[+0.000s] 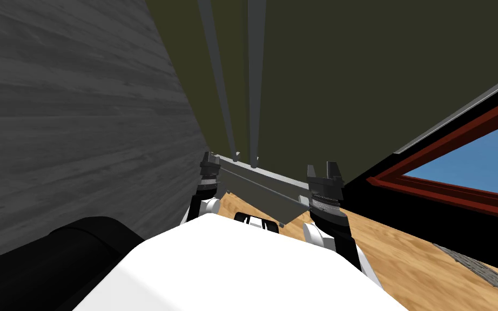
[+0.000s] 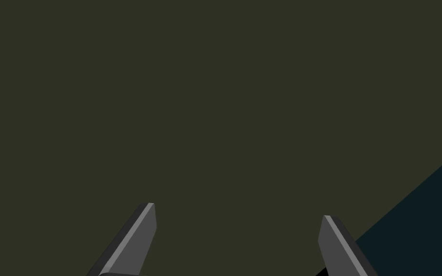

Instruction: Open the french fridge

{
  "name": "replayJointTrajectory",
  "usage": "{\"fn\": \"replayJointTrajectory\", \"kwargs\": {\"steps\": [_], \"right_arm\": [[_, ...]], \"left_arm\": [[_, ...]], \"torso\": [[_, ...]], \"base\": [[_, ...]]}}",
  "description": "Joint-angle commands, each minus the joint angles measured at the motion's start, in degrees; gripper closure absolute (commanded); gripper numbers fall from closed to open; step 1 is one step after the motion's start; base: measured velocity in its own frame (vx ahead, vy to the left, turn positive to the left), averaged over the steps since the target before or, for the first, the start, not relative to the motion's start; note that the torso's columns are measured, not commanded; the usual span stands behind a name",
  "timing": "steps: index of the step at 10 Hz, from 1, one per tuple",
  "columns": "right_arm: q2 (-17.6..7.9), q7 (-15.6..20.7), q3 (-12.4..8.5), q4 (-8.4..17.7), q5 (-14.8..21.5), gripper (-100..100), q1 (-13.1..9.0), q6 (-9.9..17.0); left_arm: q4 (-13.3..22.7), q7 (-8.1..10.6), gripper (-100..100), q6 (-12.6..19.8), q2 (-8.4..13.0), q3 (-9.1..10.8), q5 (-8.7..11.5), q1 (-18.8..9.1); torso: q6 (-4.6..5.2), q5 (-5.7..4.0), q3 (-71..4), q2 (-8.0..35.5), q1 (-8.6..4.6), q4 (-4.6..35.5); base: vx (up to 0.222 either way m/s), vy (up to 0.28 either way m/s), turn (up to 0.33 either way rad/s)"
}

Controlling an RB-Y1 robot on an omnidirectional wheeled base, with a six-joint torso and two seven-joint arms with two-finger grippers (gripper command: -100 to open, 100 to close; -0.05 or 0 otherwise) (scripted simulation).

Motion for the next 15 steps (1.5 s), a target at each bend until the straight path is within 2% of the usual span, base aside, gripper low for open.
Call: {"fn": "replayJointTrajectory", "kwargs": {"steps": [1, 2, 4, 7, 8, 11, 15], "right_arm": [[0.0, 0.0, 0.0, -0.04, 0.0, 0, -0.02, -0.04], [0.0, 0.0, 0.0, -0.04, 0.0, 0, -0.02, -0.04], [0.0, 0.0, 0.0, -0.01, 0.0, 0, -0.01, -0.03], [0.0, 0.0, 0.0, -0.01, 0.0, 0, -0.01, -0.03], [0.0, 0.0, 0.0, -0.01, 0.0, 0, -0.01, -0.03], [-0.01, 0.0, -0.01, -0.01, 0.0, 0, -0.01, -0.03], [0.0, 0.0, 0.0, -0.01, 0.0, 0, -0.01, -0.03]], "left_arm": [[0.0, 0.0, 0, 0.0, 0.0, 0.0, 0.0, 0.0], [0.59, 0.01, -100, -0.03, 2.39, -0.12, -0.05, -0.18], [1.91, 0.04, -100, -0.1, 5.56, -0.39, -0.17, -0.56], [4.81, 0.09, -100, -0.25, 8.87, -0.99, -0.43, -1.42], [7.11, 0.13, -100, -0.37, 10.09, -1.46, -0.63, -2.1], [10.69, 0.2, -100, -0.57, 10.82, -2.21, -0.95, -3.17], [15.23, 0.29, -100, -0.83, 10.6, -3.16, -1.36, -4.51]], "torso": [[-0.01, -0.02, -8.49, 4.18, -0.02, 4.2], [0.0, -0.01, -16.95, 8.41, -0.02, 8.44], [0.0, 0.03, -21.99, 10.92, 0.09, 10.91], [0.0, 0.02, -22.29, 11.13, 0.07, 11.14], [0.0, 0.01, -22.3, 11.13, 0.02, 11.14], [-0.01, 0.02, -22.28, 11.15, 0.04, 11.15], [0.0, -0.01, -22.3, 11.12, -0.04, 11.14]], "base": [[0.0, 0.0, 0.0], [0.005, 0.009, -0.016], [0.004, 0.031, -0.028], [0.003, 0.06, -0.039], [0.007, 0.08, -0.081], [0.0, 0.092, -0.054], [0.008, 0.069, -0.047]]}}
